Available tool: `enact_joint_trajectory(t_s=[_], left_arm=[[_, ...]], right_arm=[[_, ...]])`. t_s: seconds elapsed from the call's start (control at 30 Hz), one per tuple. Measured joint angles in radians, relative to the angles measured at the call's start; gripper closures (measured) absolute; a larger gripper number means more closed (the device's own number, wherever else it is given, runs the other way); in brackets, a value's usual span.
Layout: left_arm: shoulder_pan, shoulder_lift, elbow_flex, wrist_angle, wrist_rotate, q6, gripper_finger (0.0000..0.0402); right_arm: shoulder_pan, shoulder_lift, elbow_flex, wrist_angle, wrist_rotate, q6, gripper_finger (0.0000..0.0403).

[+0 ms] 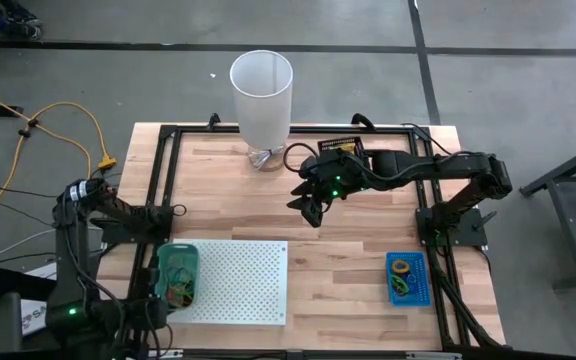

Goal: Pick & Place Office Desk Supplies
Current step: Put the green bin on the shelf

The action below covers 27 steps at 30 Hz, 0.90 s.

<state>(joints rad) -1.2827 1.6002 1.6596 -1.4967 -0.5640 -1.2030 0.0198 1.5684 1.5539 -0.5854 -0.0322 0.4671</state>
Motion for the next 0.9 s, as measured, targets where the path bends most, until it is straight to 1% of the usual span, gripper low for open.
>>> enact_joint_trajectory(t_s=[0.17,0.37,0.57,0.9], left_arm=[[0.005,-0.012,-0.054,0.066,0.006,0.005,0.0401],[0.004,-0.012,-0.091,0.13,0.028,-0.006,0.0401],[0.004,-0.012,-0.126,0.15,0.039,-0.027,0.0401],[-0.02,-0.012,-0.148,0.177,0.045,-0.034,0.0401]], right_arm=[[0.0,0.0,0.0,0.0,0.0,0.0,0.0227],[0.0,0.0,0.0,0.0,0.0,0.0,0.0227],[0.0,0.0,0.0,0.0,0.0,0.0,0.0227],[0.0,0.0,0.0,0.0,0.0,0.0,0.0227]])
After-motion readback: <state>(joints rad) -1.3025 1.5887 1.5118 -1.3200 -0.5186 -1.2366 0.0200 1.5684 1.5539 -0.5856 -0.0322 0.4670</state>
